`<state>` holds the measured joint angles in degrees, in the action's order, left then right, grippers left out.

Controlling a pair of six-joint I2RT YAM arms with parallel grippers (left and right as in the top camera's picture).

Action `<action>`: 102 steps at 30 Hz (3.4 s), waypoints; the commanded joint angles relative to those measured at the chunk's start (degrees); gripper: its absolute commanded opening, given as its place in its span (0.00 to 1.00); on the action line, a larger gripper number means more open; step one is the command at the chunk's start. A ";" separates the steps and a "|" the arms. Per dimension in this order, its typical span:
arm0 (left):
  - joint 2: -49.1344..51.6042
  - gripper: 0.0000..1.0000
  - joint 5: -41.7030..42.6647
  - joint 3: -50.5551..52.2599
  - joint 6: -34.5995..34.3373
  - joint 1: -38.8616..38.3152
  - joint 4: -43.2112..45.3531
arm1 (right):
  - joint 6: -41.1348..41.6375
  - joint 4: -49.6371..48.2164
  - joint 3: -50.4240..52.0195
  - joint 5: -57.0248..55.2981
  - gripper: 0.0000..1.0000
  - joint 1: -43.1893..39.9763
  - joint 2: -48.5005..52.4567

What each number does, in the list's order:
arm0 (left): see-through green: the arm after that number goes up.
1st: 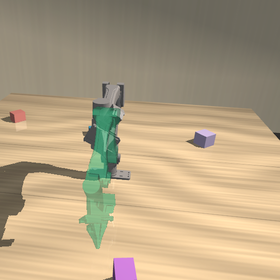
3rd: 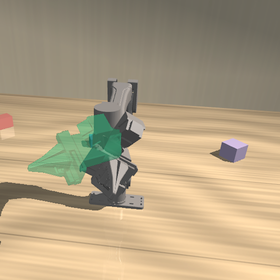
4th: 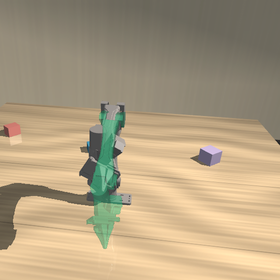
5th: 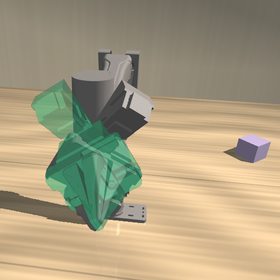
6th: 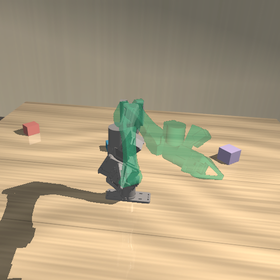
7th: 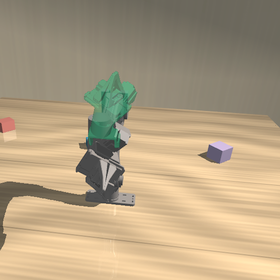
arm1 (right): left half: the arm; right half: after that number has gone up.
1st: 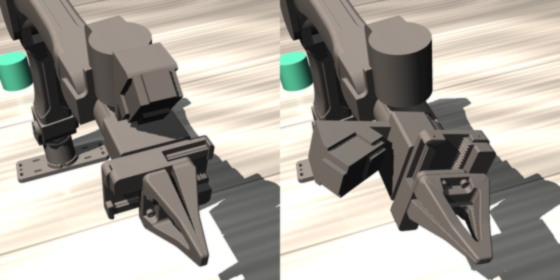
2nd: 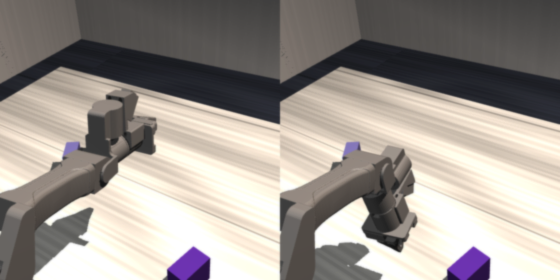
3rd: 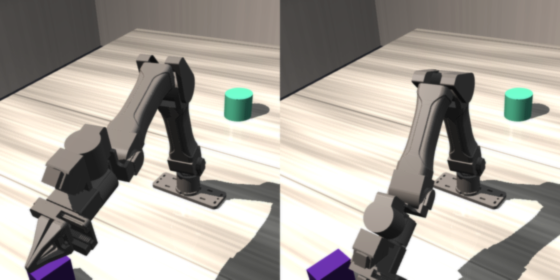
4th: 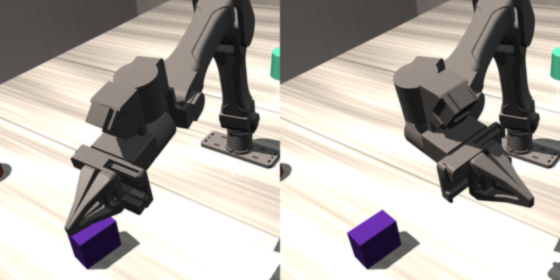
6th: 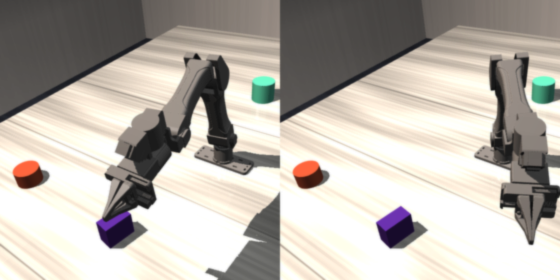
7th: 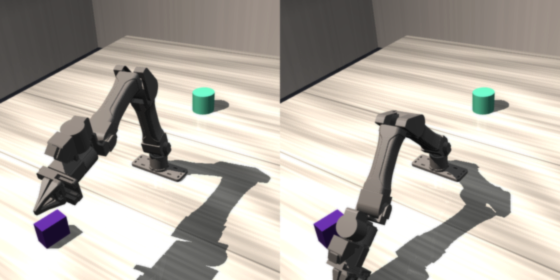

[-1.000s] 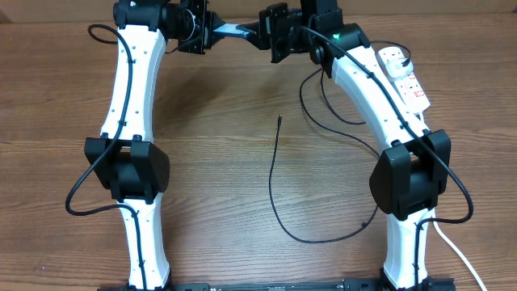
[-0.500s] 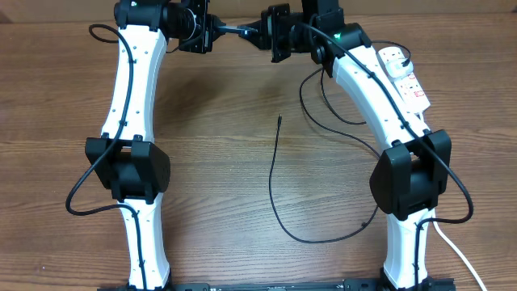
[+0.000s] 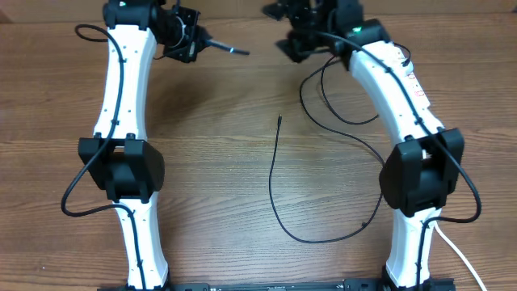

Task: Plug charger to phone and switch on socket

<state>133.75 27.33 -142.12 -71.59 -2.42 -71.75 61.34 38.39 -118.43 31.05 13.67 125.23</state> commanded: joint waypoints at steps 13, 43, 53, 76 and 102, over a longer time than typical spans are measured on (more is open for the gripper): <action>-0.35 0.04 8.31 -0.09 27.36 2.43 -18.21 | -38.36 26.69 1.29 -29.90 0.63 5.81 -1.55; -0.35 0.04 6.56 -0.09 29.88 1.16 -14.86 | -37.13 8.13 21.73 -24.44 0.39 8.50 -1.53; -0.35 0.04 5.05 -0.09 30.77 1.16 -14.12 | -35.63 7.45 21.75 -23.43 0.34 9.75 -0.33; -0.35 0.04 4.66 -0.09 31.56 1.16 -14.14 | -34.36 11.19 21.75 -23.34 0.20 11.50 6.34; -0.35 0.04 6.75 -0.09 49.09 1.16 -13.16 | -57.42 13.35 19.26 16.81 0.04 7.41 -3.89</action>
<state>133.75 31.51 -141.99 -28.12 -1.15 -85.52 9.61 51.99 -97.84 32.82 22.26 125.89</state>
